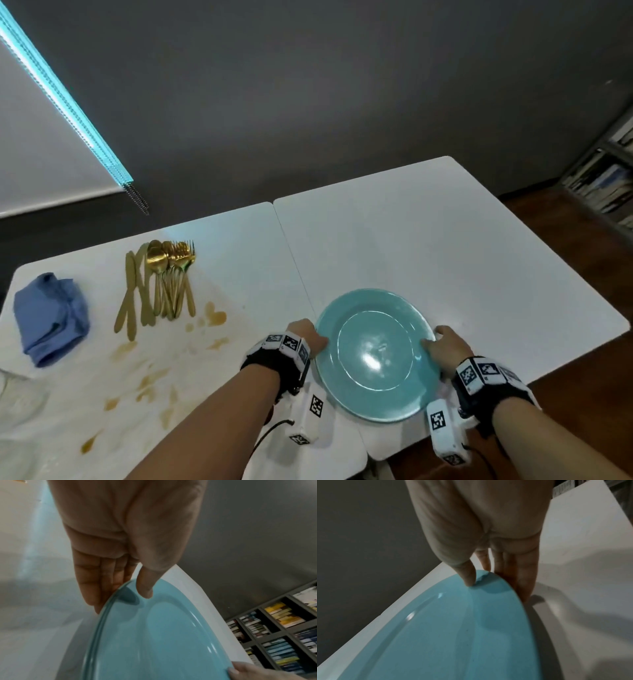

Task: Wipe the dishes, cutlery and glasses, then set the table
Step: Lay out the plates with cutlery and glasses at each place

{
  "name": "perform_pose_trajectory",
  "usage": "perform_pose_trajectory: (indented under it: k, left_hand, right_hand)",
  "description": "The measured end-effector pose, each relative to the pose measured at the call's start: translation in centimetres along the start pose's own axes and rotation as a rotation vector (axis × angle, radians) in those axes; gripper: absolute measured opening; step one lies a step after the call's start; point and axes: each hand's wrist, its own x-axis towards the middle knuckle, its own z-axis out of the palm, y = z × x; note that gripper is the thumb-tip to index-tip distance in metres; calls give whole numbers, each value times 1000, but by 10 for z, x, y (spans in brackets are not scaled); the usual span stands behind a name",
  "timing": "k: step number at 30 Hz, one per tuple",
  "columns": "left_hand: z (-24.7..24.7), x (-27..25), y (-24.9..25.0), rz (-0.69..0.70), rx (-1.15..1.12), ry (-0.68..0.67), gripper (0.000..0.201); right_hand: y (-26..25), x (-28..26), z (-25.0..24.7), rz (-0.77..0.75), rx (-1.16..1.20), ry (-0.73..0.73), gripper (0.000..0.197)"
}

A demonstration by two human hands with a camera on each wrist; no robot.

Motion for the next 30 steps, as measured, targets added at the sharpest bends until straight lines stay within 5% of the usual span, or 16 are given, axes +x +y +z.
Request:
perform_pose_trajectory:
  k: [4,8,11,16,18,23,27,30]
  left_hand:
    - [-4,10,10,-42,-81,-1,16]
    - [-15,15,30,-29,-516,-24,24]
    - [-21,18,51,-19,-805,-62,12]
    - [-13,13,86,13,-1251,-115,48]
    - [-6,16,96,29,-1285,-49,62]
    - [0,14,116,127,-1150,32,52]
    - [22,55,113,180,-1054,70,104]
    - [18,55,125,191,-1005,140,92]
  right_hand:
    - [2,8,-7,-63,53,-15,29]
    - [7,22,-30,-59,236,10,19]
    - [9,32,-51,-59,394,35,11]
    - [18,53,-76,-47,586,66,9]
    - [21,54,-83,-36,638,88,11]
    - [36,49,-104,11,716,60,8]
    - [52,51,-114,57,892,2,21]
    - [61,55,-121,86,1017,-5,24]
